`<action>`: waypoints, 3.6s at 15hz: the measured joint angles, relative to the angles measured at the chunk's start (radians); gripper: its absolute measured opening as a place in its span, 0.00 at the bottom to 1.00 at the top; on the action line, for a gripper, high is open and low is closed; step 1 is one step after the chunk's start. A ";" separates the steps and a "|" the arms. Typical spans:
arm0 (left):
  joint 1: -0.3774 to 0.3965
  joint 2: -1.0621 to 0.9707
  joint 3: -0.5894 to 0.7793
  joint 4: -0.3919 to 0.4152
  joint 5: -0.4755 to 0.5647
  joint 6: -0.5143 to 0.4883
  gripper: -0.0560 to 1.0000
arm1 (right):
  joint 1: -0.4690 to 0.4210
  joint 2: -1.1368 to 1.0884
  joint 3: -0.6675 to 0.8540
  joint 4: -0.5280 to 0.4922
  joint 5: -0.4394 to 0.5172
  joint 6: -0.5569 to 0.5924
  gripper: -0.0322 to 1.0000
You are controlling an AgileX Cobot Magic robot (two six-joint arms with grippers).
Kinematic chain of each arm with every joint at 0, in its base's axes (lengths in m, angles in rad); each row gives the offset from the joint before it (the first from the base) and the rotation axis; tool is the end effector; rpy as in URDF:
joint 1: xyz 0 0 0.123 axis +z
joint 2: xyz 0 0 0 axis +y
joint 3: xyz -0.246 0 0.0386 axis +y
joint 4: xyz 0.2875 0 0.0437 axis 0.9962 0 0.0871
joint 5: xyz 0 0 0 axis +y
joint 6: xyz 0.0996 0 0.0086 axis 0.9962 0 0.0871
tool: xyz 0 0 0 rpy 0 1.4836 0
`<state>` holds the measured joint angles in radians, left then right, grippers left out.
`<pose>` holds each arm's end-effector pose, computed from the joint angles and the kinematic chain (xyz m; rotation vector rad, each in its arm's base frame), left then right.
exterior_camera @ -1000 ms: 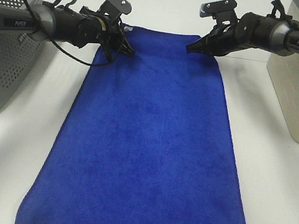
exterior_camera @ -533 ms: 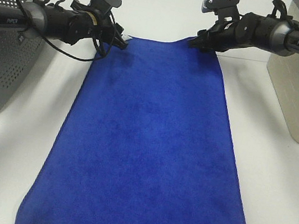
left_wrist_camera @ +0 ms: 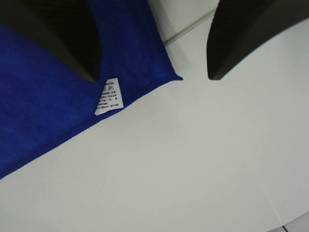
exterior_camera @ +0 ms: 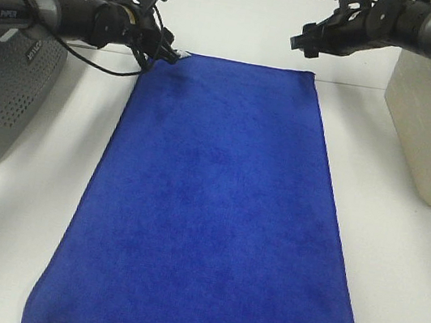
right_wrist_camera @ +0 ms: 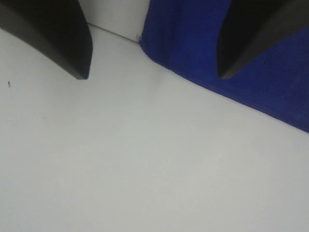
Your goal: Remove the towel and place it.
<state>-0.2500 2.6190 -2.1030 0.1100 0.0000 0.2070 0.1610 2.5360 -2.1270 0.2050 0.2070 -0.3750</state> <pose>0.5764 -0.1472 0.0668 0.5594 1.9200 0.0430 0.5835 0.0990 0.1069 -0.3745 2.0613 0.0358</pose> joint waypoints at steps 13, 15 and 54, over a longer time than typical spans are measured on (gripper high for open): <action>0.000 -0.439 -0.004 -0.173 1.084 -0.220 0.67 | 0.000 -0.460 -0.003 0.000 0.935 0.191 0.74; 0.000 -0.473 -0.008 -0.148 1.187 -0.254 0.67 | 0.000 -0.513 -0.003 -0.001 1.000 0.226 0.74; 0.301 -2.346 1.501 -0.016 1.079 -0.181 0.67 | -0.162 -2.429 1.506 -0.077 1.014 0.349 0.74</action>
<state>0.0510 0.2730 -0.6020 0.0940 1.0790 0.0260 -0.0010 0.1070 -0.6210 0.1280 1.2210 -0.0260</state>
